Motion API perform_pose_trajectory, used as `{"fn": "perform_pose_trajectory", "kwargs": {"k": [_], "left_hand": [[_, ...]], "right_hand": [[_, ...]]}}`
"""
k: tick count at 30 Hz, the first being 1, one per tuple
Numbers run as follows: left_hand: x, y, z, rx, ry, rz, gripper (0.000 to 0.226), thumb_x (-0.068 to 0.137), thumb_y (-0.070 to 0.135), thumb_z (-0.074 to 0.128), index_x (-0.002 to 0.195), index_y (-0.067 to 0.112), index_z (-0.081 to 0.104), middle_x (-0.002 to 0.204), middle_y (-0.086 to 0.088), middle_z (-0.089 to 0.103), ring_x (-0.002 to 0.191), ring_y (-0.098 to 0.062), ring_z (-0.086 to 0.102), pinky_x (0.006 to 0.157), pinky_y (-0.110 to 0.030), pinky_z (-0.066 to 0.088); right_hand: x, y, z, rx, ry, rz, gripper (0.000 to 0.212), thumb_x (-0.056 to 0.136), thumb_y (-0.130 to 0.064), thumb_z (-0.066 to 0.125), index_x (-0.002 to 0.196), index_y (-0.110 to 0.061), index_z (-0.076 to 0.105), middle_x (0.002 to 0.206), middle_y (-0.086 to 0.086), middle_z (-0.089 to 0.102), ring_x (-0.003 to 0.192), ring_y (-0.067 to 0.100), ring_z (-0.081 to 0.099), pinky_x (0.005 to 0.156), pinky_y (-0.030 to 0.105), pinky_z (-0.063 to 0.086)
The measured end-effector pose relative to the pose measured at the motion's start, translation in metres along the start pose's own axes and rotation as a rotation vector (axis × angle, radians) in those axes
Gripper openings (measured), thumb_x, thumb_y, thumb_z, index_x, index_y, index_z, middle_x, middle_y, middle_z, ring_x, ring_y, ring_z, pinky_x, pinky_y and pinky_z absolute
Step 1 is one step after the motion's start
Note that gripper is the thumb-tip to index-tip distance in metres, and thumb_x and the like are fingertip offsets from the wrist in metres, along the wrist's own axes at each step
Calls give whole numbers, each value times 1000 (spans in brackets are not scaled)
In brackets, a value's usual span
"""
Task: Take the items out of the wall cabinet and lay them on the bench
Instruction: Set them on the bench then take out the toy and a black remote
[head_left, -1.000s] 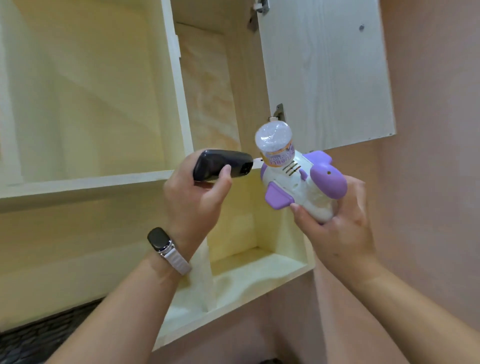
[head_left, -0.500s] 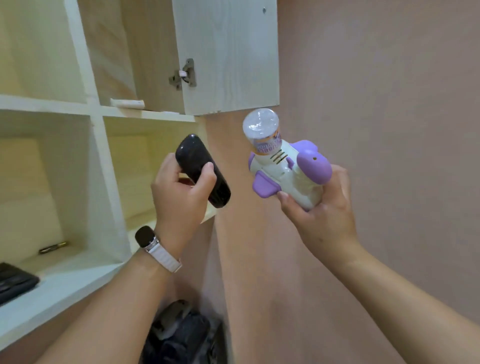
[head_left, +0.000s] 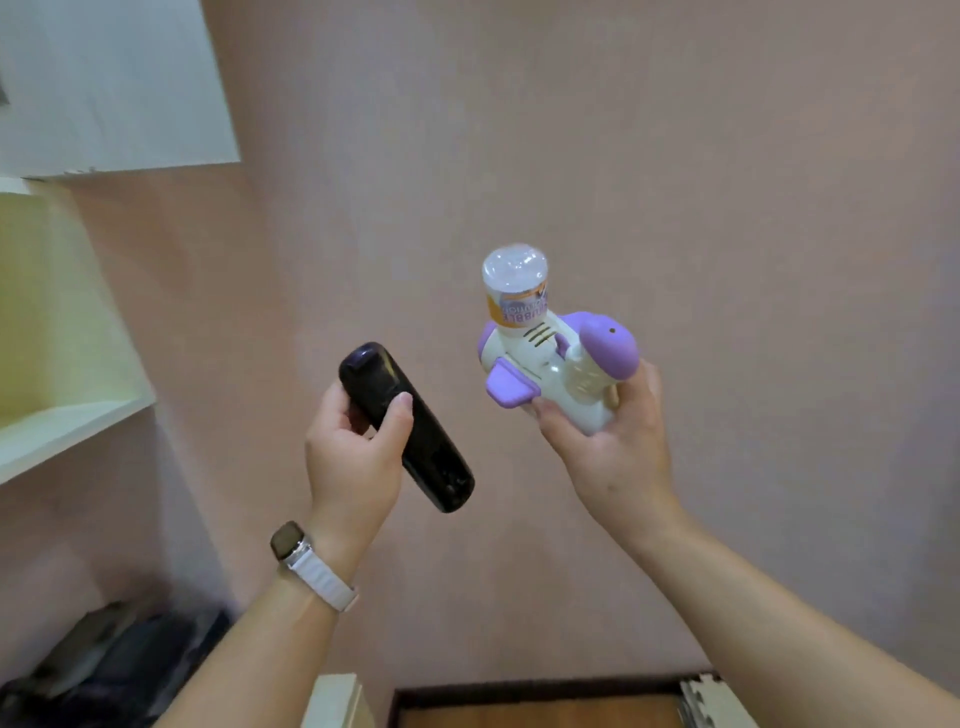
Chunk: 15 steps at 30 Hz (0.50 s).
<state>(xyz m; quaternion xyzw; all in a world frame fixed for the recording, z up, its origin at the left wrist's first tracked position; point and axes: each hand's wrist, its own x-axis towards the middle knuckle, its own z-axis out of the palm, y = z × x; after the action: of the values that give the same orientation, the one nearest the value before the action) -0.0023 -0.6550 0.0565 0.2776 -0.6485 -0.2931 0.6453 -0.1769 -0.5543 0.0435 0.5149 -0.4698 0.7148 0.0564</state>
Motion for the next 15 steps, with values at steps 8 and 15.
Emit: {"fn": "perform_pose_trajectory", "kwargs": {"k": [8,15], "left_hand": [[-131,48,149,-294,-183,-332,17,86,10,68,101,17,64,88,2,68,80,-10,64,80,-36,54],[-237,99,262,-398,-418,-409,11,89,7,64,92,18,65,83,-2,67,76,-13,62,68,-27,53]], "right_hand": [[-48,4,-200,-177,221,208,46,79,-25,78,113,-41,52,113,-3,49,104,0,55,84,18,45],[-87,-15,-354,-263,382,289,43,79,-20,80,95,-49,53,108,-6,49,94,-11,56,73,4,43]]}}
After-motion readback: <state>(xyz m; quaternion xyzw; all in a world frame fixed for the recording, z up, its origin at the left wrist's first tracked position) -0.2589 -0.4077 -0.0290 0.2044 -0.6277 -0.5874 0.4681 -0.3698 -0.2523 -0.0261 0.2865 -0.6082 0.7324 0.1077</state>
